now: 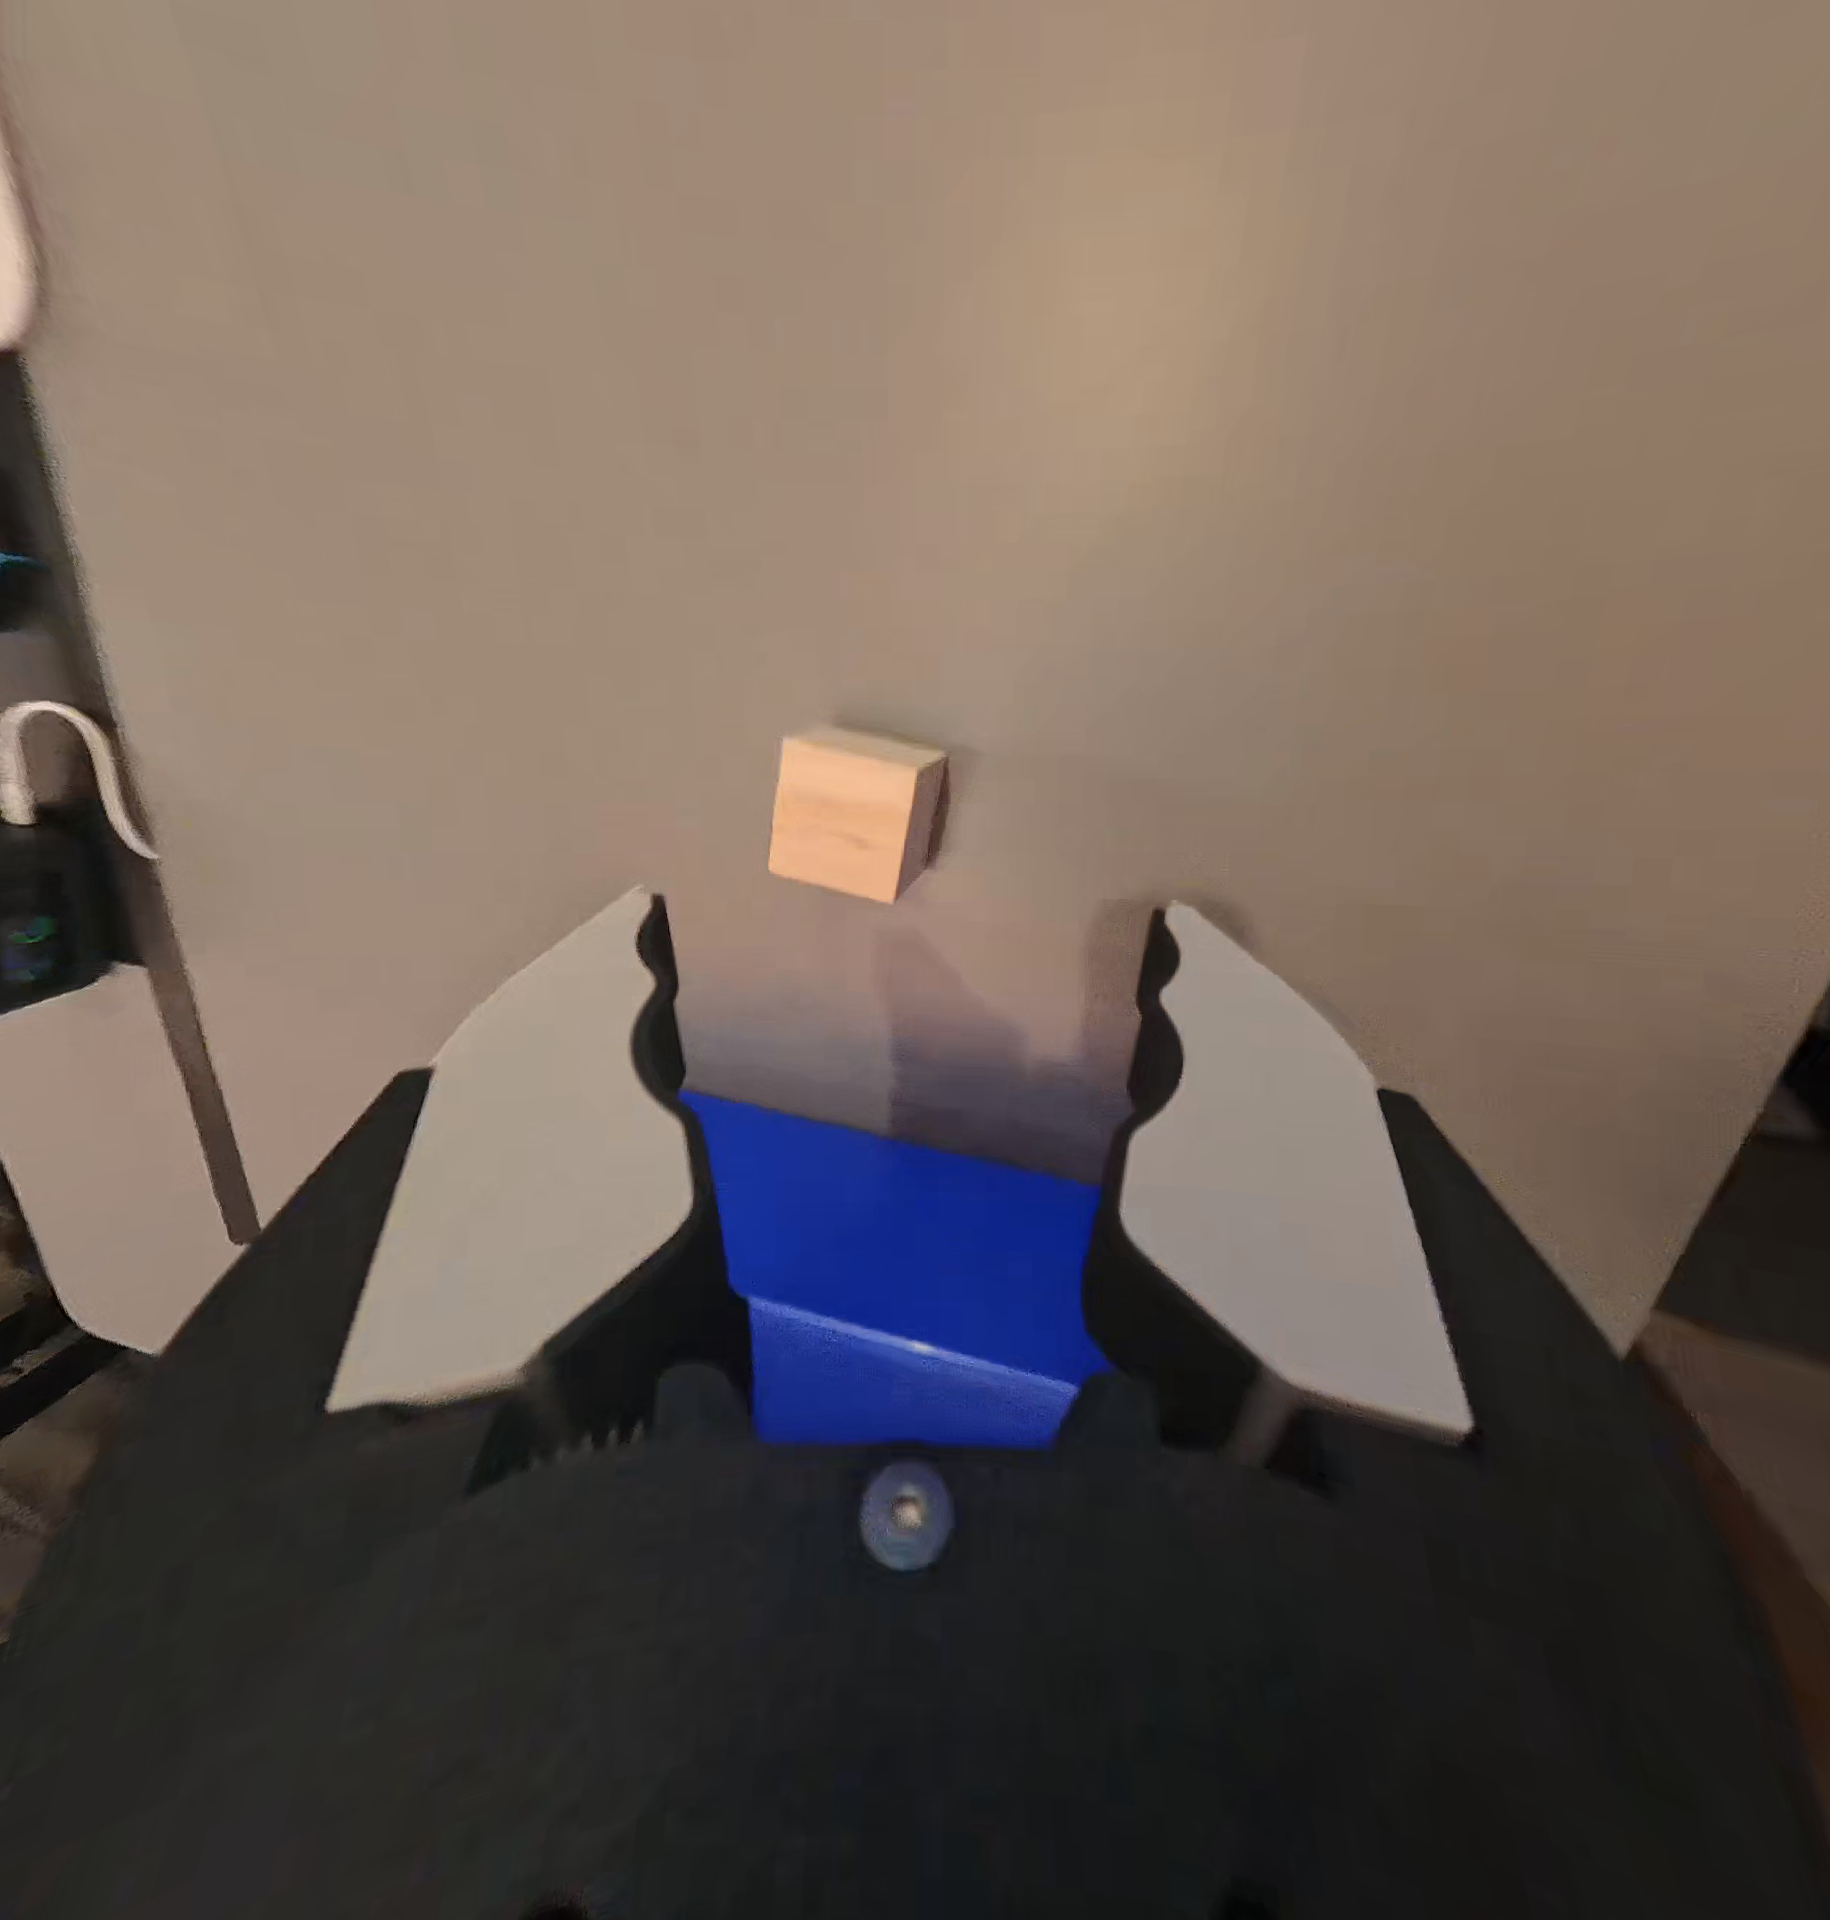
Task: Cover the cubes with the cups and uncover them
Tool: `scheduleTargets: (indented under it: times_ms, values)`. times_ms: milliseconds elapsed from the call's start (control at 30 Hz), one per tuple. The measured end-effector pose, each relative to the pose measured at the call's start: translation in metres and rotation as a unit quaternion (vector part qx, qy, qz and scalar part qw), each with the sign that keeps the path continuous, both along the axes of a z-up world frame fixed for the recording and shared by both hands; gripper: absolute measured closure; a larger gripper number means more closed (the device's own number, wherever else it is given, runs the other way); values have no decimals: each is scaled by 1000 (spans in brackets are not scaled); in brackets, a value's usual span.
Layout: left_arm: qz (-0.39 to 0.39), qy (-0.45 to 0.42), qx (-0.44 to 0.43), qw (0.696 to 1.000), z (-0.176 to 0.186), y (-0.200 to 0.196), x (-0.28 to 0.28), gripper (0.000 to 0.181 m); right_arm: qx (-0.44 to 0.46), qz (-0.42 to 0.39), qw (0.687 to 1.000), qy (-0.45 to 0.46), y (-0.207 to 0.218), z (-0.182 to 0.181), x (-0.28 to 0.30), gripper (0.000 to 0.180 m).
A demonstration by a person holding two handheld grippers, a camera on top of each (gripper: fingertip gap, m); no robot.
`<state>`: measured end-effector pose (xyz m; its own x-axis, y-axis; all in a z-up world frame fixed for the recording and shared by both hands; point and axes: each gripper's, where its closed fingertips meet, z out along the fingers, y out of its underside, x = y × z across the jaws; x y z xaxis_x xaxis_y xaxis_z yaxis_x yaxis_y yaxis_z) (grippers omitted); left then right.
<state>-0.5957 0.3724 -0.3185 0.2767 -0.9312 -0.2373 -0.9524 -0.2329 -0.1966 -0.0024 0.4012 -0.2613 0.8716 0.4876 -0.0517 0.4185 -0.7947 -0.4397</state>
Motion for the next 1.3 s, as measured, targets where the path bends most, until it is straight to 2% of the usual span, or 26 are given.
scheduleTargets:
  times_ms: [100, 267, 533, 633, 667, 700, 767, 933, 1067, 1300]
  values:
    - [-15, 35, -32, 999, -23, 14, -16, 94, 28, 64, 997, 21, -26, 10, -20, 85]
    - [-33, 47, -63, 996, -46, 32, -20, 96, 34, 133, 990, 38, -63, 0, -44, 85]
    - [-45, 58, -104, 992, -79, 34, -16, 103, 45, 167, 979, 106, -87, -6, -74, 89]
    - [-40, 70, -126, 989, -90, 32, -19, 111, 50, 179, 976, 110, -91, -10, -82, 89]
    - [-39, 73, -133, 988, -94, 31, -20, 117, 53, 184, 975, 111, -92, -11, -84, 88]
    - [-39, 76, -139, 987, -96, 31, -20, 130, 61, 189, 973, 113, -92, -12, -87, 89]
    - [-33, 72, -147, 986, -96, 30, -18, 137, 76, 202, 968, 125, -93, -13, -95, 91]
    - [-3, 18, -155, 988, -61, 36, 9, 137, 159, 265, 932, 187, -84, -9, -131, 94]
    - [-22, -27, -135, 990, -12, 39, 67, 137, 243, 335, 874, 256, -67, 2, -184, 94]
    - [-99, -18, -104, 990, 51, 24, 180, 137, 250, 439, 823, 259, -29, 5, -286, 94]
